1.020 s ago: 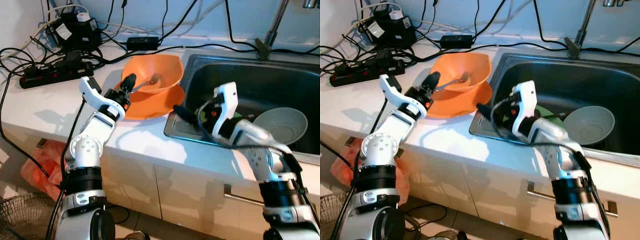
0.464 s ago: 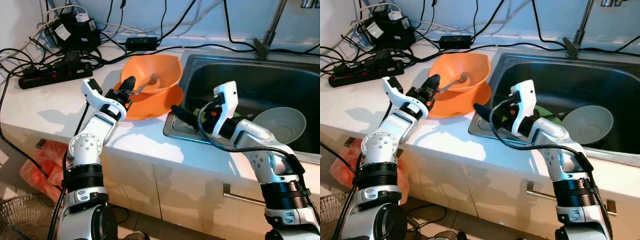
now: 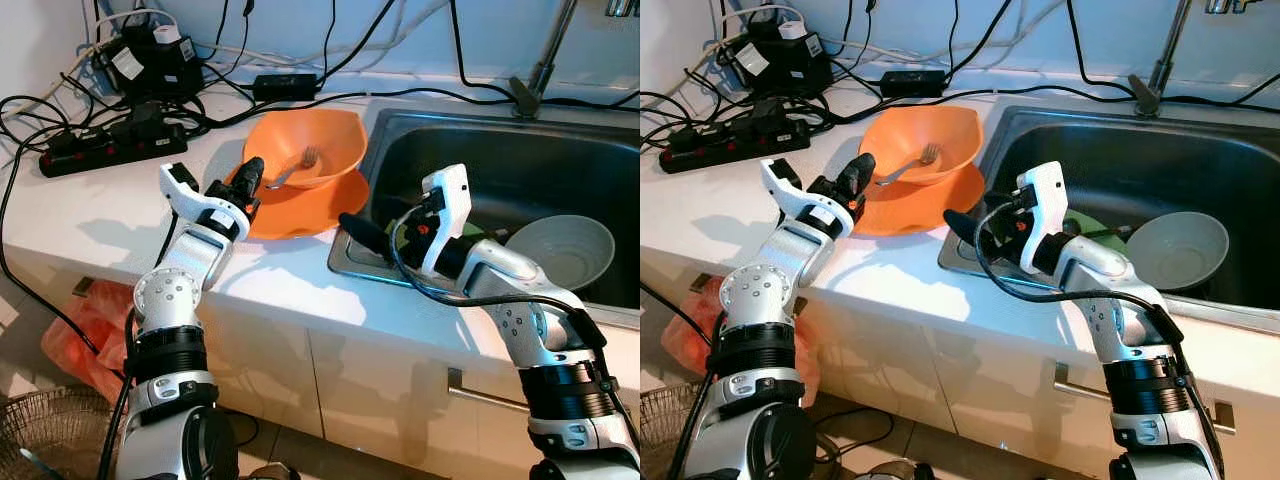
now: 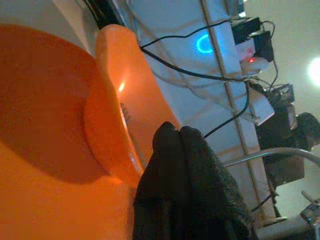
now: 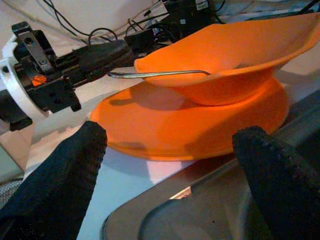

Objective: Kitchen organization

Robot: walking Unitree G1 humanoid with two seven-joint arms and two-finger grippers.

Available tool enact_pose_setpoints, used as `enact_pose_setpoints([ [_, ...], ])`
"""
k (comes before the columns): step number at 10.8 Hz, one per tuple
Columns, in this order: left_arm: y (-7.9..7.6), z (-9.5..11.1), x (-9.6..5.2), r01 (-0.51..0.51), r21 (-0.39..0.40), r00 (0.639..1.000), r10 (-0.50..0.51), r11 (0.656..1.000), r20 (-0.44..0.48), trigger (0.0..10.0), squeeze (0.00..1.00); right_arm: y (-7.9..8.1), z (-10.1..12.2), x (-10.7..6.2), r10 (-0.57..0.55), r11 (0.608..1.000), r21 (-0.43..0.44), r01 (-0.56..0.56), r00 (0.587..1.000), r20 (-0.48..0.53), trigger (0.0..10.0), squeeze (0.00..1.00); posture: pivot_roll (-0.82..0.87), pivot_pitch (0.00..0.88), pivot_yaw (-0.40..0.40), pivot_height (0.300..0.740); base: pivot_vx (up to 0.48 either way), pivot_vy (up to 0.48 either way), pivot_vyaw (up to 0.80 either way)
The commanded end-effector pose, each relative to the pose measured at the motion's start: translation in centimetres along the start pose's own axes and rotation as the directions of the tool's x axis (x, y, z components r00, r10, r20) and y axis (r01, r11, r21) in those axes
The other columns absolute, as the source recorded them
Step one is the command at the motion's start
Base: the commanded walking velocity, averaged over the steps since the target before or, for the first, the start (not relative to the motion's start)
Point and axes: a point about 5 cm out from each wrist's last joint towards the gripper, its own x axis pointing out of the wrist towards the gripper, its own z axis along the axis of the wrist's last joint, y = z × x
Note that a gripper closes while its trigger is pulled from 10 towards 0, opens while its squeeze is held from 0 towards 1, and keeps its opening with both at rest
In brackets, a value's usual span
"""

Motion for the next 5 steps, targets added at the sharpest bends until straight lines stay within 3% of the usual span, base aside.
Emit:
enact_pose_setpoints([
  [1, -1.2, 0.6, 0.4, 0.035, -0.004, 0.999, -0.035, 0.999, 0.018, 0.0, 0.00, 0.3, -0.2, 0.1, 0.005, 1.000, -0.015, -0.005, 1.000, -0.005, 10.0, 0.00, 0.11, 0.053, 0.110, 0.740, 0.000, 0.000, 0.00],
  [3, -1.5, 0.7, 0.1, 0.045, 0.024, 0.999, -0.045, 0.999, 0.003, 0.0, 0.00, 0.4, -0.3, 0.1, 0.006, 1.000, -0.017, -0.006, 1.000, -0.006, 10.0, 0.00, 0.11, 0.053, 0.111, 0.740, 0.000, 0.000, 0.00],
  [4, -2.5, 1.5, -0.6, 0.134, 0.042, 0.991, -0.135, 0.990, 0.023, 5.9, 0.00, 0.3, -0.3, 0.1, 0.003, 1.000, -0.019, -0.003, 1.000, -0.007, 10.0, 0.00, 0.11, 0.054, 0.115, 0.740, 0.000, 0.000, 0.00],
  [5, -3.1, 2.6, -1.3, 0.179, 0.075, 0.982, -0.182, 0.981, 0.049, 10.0, 0.95, 0.3, -0.5, 0.0, 0.000, 1.000, -0.018, 0.000, 1.000, -0.012, 10.0, 0.00, 0.11, 0.054, 0.111, 0.740, 0.000, 0.000, 0.00],
])
